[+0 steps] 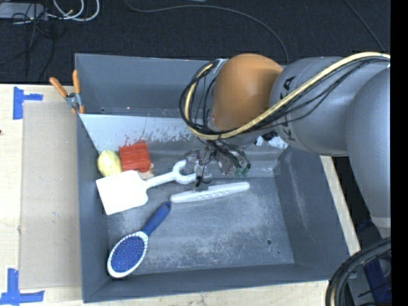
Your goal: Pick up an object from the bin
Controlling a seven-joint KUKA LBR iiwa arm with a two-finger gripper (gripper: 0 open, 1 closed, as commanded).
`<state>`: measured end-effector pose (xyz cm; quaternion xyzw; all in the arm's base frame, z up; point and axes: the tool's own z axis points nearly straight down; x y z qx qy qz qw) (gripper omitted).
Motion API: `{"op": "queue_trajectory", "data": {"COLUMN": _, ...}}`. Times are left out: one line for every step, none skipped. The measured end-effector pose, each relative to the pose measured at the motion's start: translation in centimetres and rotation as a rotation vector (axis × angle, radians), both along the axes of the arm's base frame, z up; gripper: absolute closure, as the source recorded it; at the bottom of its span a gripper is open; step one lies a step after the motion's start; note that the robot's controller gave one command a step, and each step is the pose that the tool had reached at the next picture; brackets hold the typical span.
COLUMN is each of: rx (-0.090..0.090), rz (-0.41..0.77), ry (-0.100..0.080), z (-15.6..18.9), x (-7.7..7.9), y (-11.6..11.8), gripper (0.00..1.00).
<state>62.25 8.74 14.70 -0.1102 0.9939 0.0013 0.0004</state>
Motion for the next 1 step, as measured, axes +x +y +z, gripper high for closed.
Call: {"op": "queue_trajectory", "data": {"rx": 0.000, "rz": 0.000, "ry": 0.004, "z": -0.66, "x": -0.08, "y": -0.02, "gripper": 1.00}}
